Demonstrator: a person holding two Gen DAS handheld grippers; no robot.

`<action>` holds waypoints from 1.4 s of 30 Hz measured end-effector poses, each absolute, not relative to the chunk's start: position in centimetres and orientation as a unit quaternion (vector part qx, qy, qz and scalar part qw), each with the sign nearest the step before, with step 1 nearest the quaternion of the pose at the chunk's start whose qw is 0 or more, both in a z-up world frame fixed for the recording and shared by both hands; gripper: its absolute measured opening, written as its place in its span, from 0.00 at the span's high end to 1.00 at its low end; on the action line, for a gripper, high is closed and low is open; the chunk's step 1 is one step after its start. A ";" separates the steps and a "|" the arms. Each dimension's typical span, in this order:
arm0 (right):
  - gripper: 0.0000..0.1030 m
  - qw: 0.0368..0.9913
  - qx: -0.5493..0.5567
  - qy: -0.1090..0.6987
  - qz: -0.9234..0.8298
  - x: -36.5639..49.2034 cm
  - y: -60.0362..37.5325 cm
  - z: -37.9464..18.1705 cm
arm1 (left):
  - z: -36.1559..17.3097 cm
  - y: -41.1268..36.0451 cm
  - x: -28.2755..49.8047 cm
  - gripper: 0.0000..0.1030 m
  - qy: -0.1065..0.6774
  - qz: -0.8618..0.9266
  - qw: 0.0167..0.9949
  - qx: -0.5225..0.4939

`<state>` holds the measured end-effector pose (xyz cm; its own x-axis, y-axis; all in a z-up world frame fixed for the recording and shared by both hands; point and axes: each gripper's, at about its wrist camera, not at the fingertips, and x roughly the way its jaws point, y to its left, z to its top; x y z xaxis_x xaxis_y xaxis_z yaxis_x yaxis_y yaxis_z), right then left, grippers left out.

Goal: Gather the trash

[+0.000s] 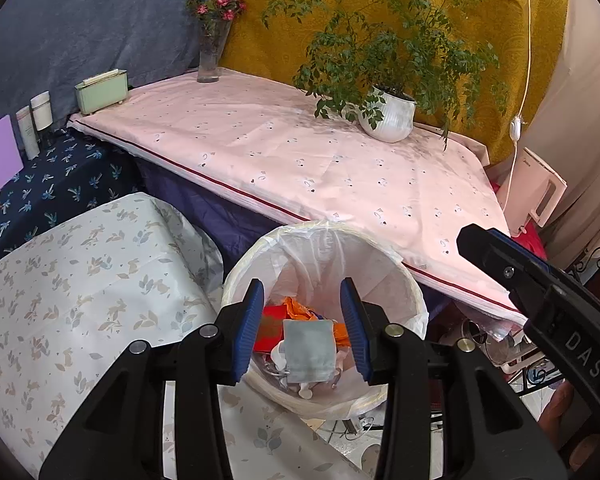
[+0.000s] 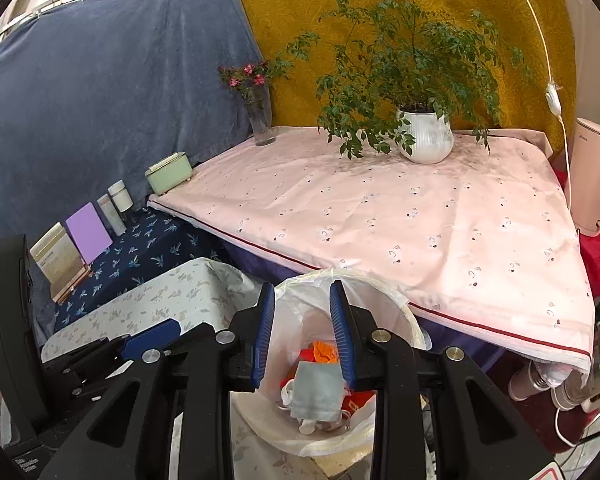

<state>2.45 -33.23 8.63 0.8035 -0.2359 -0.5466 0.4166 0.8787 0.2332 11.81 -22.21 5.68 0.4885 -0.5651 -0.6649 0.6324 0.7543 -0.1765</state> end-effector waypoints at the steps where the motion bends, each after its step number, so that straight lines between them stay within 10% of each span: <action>1: 0.71 0.934 0.172 0.261 -0.175 2.4 -33.2 8.6 | 5.7 -22.1 11.8 0.63 0.367 -0.347 0.862 0.046; 21: 0.37 0.938 0.128 0.275 -0.167 0.3 -29.9 8.4 | 5.8 -18.2 9.8 0.41 0.353 -0.306 0.883 0.049; 42: 0.29 0.931 0.125 0.298 -0.171 -1.8 -27.6 7.1 | 4.8 -15.2 7.9 0.31 0.355 -0.295 0.886 0.051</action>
